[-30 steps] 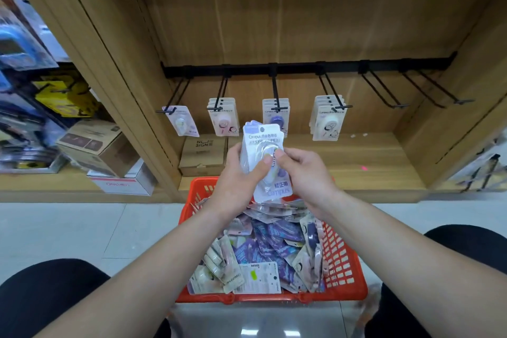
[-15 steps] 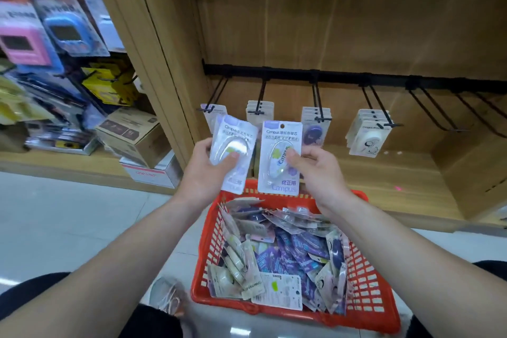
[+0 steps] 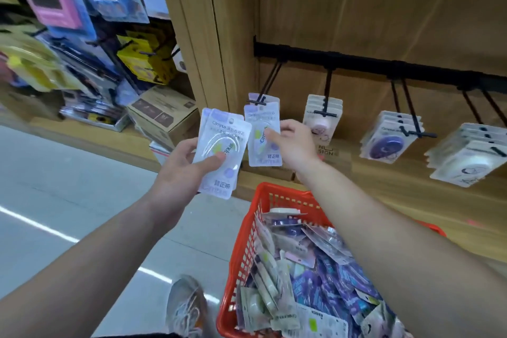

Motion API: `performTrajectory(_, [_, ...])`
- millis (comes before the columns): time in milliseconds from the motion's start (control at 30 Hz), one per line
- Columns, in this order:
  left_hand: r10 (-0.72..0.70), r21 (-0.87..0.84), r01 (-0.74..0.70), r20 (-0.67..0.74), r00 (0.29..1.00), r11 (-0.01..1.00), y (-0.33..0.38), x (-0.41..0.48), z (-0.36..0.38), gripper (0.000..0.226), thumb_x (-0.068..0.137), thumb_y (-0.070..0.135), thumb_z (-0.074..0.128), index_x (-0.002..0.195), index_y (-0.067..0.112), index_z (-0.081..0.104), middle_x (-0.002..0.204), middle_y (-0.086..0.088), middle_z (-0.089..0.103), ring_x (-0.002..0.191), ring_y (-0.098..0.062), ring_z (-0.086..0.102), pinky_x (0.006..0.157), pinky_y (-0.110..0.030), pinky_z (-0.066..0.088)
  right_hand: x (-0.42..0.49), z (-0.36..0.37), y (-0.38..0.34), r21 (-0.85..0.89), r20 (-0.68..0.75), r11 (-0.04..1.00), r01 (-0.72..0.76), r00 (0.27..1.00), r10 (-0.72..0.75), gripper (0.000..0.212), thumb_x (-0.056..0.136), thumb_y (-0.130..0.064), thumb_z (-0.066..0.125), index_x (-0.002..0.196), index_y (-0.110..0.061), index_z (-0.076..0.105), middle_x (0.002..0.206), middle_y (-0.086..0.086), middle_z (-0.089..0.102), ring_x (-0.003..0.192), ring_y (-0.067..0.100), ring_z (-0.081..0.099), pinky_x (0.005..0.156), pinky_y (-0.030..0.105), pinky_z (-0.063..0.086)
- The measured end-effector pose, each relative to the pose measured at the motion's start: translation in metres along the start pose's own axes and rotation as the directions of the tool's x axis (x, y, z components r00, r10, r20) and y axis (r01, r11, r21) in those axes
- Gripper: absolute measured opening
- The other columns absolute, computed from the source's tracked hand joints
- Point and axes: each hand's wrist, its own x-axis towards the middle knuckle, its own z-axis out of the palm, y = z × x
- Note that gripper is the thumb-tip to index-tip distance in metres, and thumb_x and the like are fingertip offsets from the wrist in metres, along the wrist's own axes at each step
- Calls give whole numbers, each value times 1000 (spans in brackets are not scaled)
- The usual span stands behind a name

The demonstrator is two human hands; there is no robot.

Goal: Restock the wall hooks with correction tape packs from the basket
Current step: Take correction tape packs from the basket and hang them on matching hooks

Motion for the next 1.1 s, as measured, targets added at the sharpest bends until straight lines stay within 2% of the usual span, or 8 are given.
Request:
performTrajectory(200, [31,-57,-32,-18,999,998,-2,18,6,42,86,24,82,123,24,63,112,2,76,101,-24,75,83,-41,57,19,15,10,42,-95,997,62,994,-58,8,97,-23,71,94,-17,65,91,-7,75,78,7,70,73,32,57])
performTrajectory(400, [41,-19,-41,-8,999,999,-5,19,9,67,67,40,82,128,26,58,113,4,76,102,-24,75,93,-50,58,36,16,14,-138,-125,988,-75,990,58,31,94,-42,70,105,-13,67,102,-1,71,94,21,68,69,31,52])
performTrajectory(500, [38,-9,-38,-12,999,999,-8,20,8,66,73,32,89,129,23,57,115,-1,75,102,-25,75,88,-49,60,19,13,8,-252,-204,968,0,978,-53,43,92,-48,69,122,-18,60,116,-2,66,107,18,62,88,36,52])
performTrajectory(567, [43,-10,-43,-21,999,999,-9,20,7,58,80,24,87,129,21,57,117,-3,75,102,-24,75,83,-45,60,-7,12,2,-113,-116,989,99,987,-113,30,95,-40,67,116,-19,65,108,-7,69,102,10,65,90,32,51])
performTrajectory(667, [50,10,-50,-23,998,999,-9,18,9,64,74,26,92,127,20,58,115,-3,74,100,-23,75,79,-41,60,-40,17,-6,99,193,995,31,980,-50,20,97,-33,67,108,-16,69,95,-4,78,85,11,73,75,28,55])
performTrajectory(767, [53,51,-53,-2,999,997,-9,16,10,74,62,36,96,124,21,61,112,-2,76,98,-22,76,84,-43,61,-51,24,-9,187,254,982,-21,967,-28,25,95,-23,73,114,-9,66,98,3,79,82,14,76,68,23,59])
performTrajectory(933, [55,77,-45,-144,988,996,-13,24,2,26,94,27,74,117,24,65,109,1,75,103,-25,73,95,-48,57,-37,18,1,301,131,950,-87,990,49,18,98,-18,69,114,-13,65,111,9,76,98,27,75,88,49,62])
performTrajectory(1100, [40,123,-20,-163,986,992,-13,33,-6,26,94,22,73,120,19,66,108,-1,75,101,-27,73,90,-44,57,-11,4,3,88,-15,994,69,998,-68,18,98,-23,69,115,-24,65,105,1,75,92,16,73,78,37,62])
